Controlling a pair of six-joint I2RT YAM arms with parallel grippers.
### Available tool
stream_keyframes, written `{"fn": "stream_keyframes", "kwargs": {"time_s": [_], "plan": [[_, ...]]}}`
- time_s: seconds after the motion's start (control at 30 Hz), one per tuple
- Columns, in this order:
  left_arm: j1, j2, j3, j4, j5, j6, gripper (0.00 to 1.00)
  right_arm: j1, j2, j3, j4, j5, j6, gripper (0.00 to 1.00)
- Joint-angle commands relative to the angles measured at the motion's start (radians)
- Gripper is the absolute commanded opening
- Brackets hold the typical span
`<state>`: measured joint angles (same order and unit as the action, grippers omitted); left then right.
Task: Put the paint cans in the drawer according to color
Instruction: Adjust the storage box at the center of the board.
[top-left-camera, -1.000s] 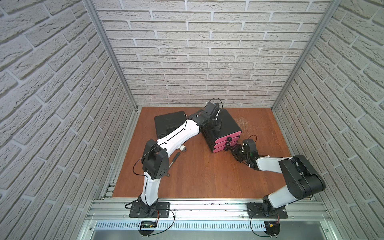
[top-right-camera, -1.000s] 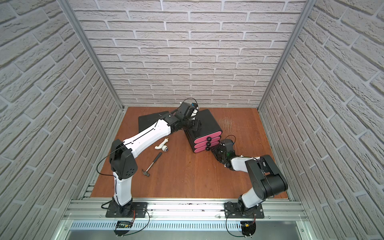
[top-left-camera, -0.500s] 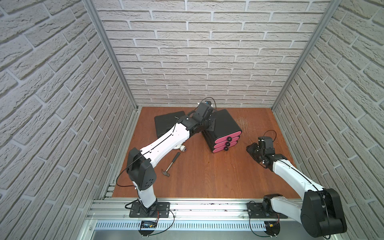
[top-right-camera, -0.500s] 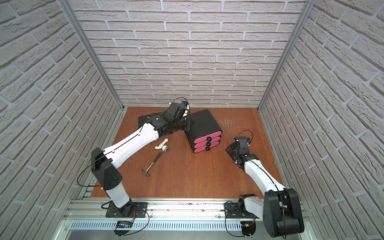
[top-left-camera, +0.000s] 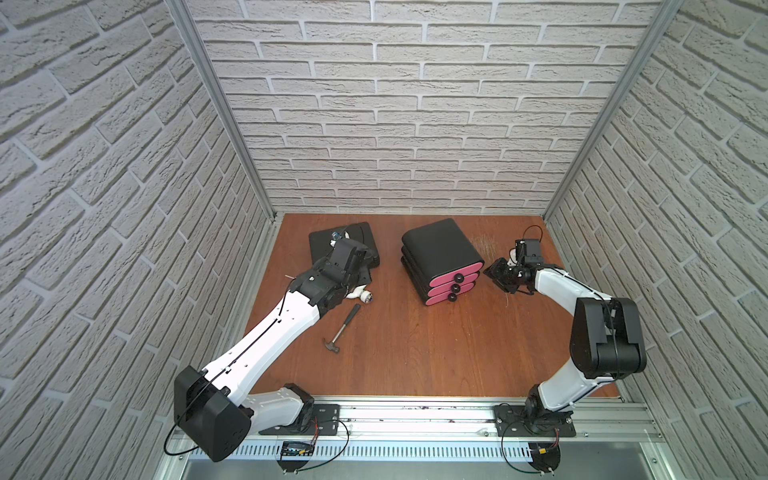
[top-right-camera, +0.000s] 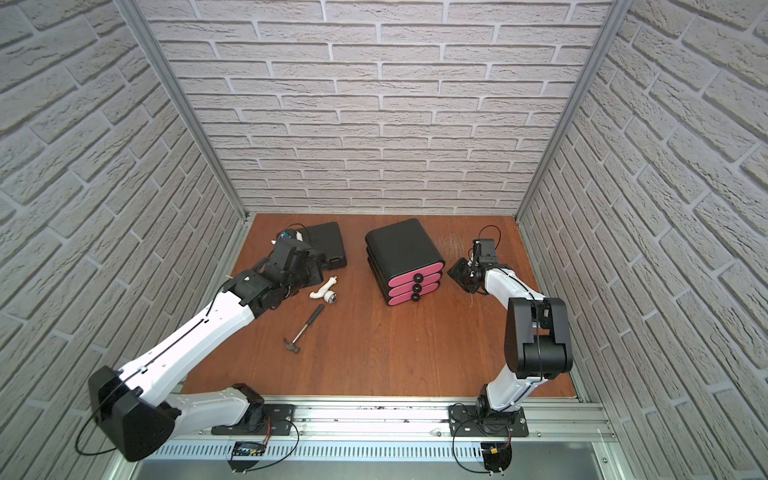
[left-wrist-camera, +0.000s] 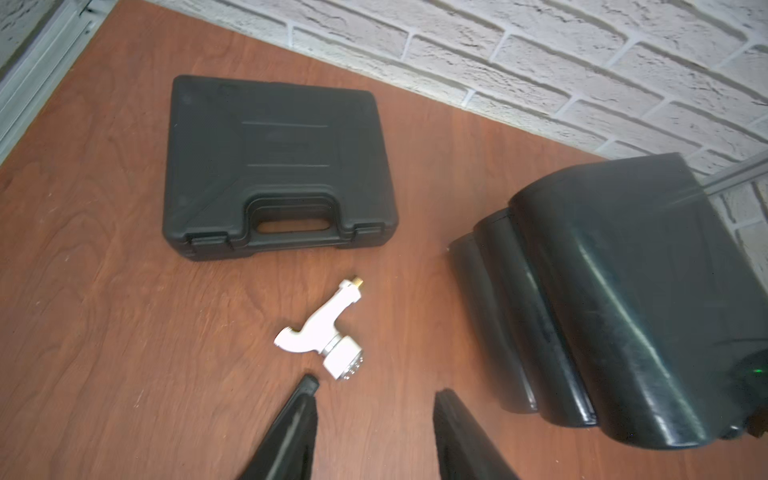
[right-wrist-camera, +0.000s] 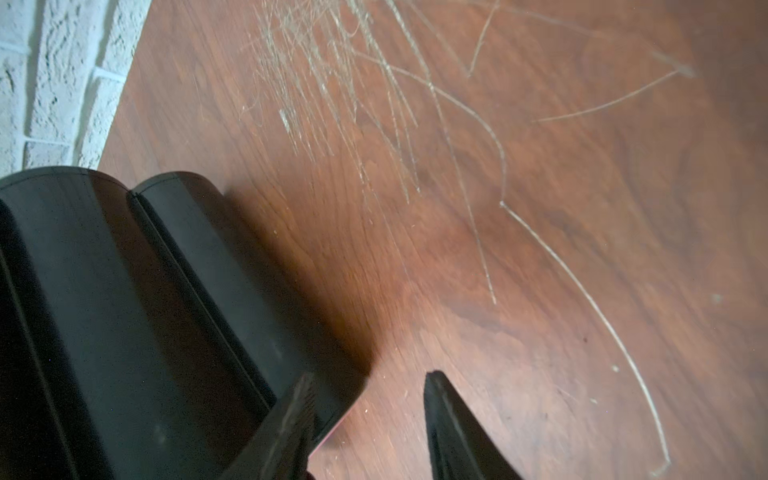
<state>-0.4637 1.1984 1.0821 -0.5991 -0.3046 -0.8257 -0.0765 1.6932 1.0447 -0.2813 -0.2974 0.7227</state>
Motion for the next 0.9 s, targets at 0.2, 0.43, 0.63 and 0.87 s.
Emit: {"fn": "stream_keyframes", "kwargs": {"time_s": [0.2, 0.43, 0.63, 0.87], "plan": [[0.083, -0.082, -0.092, -0.02, -0.023, -0.054, 0.51, 0.06, 0.012, 0.016, -0.01, -0.119, -0.099, 0.48], [0.12, -0.117, -0.13, -0.025, -0.036, -0.049, 0.51, 0.101, -0.019, -0.023, 0.001, -0.115, -0.117, 0.48], [0.152, -0.161, -0.184, -0.03, -0.097, -0.031, 0.52, 0.111, -0.062, -0.06, -0.006, -0.103, -0.131, 0.48], [0.202, -0.224, -0.25, 0.012, -0.244, 0.074, 0.55, 0.075, -0.231, -0.137, -0.034, 0.156, -0.175, 0.49]]}}
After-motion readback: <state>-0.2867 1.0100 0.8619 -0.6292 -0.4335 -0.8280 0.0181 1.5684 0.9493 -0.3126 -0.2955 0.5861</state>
